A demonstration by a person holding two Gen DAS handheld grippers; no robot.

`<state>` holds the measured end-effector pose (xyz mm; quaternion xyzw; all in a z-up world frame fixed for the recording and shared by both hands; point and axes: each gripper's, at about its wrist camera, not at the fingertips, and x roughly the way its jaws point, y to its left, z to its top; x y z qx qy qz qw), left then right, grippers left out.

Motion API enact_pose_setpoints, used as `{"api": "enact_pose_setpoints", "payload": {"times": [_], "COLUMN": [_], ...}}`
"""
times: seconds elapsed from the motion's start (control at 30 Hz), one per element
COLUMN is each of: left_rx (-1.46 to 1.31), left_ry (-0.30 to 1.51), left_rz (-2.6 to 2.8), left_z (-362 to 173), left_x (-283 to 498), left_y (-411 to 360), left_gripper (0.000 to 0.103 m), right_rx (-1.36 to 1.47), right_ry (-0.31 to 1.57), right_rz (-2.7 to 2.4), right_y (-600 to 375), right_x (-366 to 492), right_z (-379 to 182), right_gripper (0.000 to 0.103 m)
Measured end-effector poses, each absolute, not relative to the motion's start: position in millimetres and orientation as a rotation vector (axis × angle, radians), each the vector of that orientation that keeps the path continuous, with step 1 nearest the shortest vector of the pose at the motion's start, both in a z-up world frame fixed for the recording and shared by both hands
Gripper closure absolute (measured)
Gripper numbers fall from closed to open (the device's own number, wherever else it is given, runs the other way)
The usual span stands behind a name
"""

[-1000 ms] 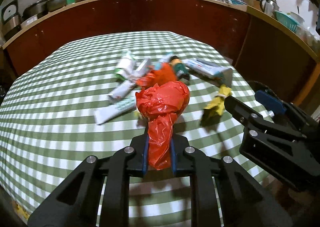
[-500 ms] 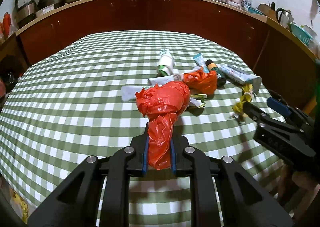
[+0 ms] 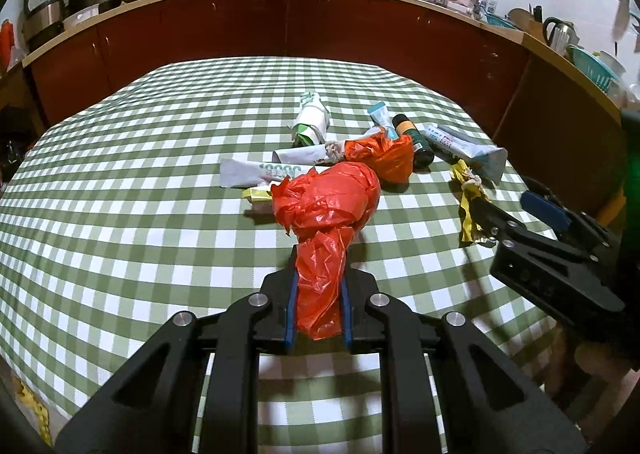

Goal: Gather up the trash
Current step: 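Grasp the yellow wrapper with the right tool while the left tool holds the red bag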

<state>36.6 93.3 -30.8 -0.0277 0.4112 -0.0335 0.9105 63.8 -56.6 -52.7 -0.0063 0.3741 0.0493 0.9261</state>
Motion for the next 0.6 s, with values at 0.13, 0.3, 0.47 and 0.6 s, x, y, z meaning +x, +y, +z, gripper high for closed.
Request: {"api": "enact_pose_setpoints", "payload": {"times": [0.13,0.3,0.47,0.6], "left_rx": [-0.059,-0.065,-0.070,-0.075], "left_ry": [0.852,0.852,0.849,0.830], "left_rz": [-0.059,-0.050,-0.054,-0.063], "left_z": [-34,-37,-39,-35], "left_x": [39,42,41,37], "left_y": [94,94,92,88], "left_gripper": [0.087,0.087,0.088,0.088], "right_rx": [-0.014,-0.018,-0.003,0.003], "right_ry": [0.798,0.798,0.783,0.764], "right_rz": [0.116,0.130,0.142,0.155], "right_y": [-55,-57,-63,-70], "right_x": [69,65,59,50], "right_z": [-59,-61,-57,-54], "right_gripper": [0.060,0.076,0.079,0.079]}}
